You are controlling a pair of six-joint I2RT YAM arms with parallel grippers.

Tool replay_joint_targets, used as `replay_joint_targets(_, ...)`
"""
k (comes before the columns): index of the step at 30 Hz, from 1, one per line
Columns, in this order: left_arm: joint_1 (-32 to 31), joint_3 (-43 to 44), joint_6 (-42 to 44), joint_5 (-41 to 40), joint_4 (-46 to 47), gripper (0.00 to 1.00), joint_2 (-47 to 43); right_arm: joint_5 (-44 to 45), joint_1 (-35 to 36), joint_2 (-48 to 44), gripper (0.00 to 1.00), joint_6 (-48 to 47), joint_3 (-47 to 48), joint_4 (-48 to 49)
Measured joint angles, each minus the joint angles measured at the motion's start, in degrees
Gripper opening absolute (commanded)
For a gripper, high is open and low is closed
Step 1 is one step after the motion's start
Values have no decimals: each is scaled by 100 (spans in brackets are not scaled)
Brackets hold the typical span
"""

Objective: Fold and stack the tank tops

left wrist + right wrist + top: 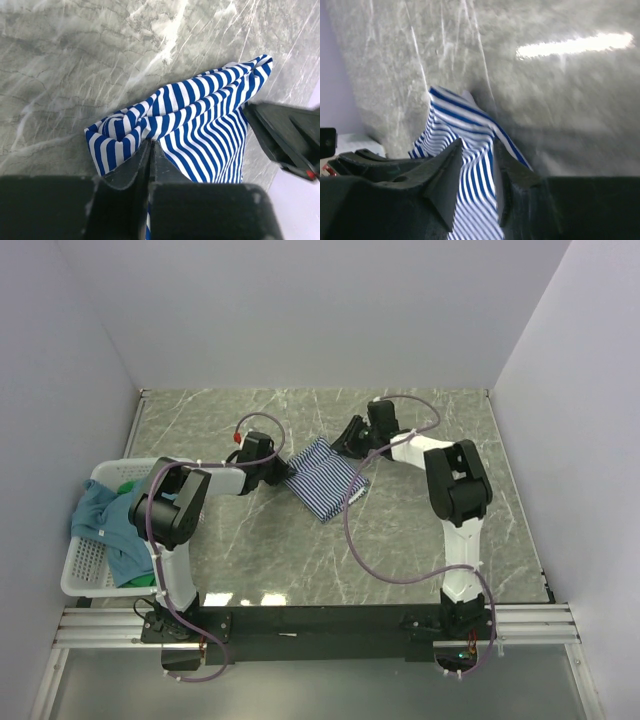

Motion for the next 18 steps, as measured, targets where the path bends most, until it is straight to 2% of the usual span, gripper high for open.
replay_joint_targets(1, 0, 0, 28, 7, -2, 13, 0, 125, -4, -162, 44, -35, -111, -74)
replay_joint_targets(4, 2, 28, 133, 42, -28, 15, -2, 586, -24, -931, 54, -166, -595, -267)
replay_joint_targets(8, 2, 229, 315, 46, -356, 15, -2, 1097, -46, -2402, 58, -271, -1394, -435)
replay_joint_targets(12, 2, 326, 420, 28, -564, 17, -2, 1167, -50, -3630, 63, -212, -2483, -225)
replay_joint_targets(15, 2, 339, 435, 26, -605, 16, -2, 1126, -44, -4096, 70, -76, -3563, 26)
replay_joint_targets(18, 0, 345, 433, 42, -614, 16, -2, 1069, 20, -4181, 74, 103, -4540, 103)
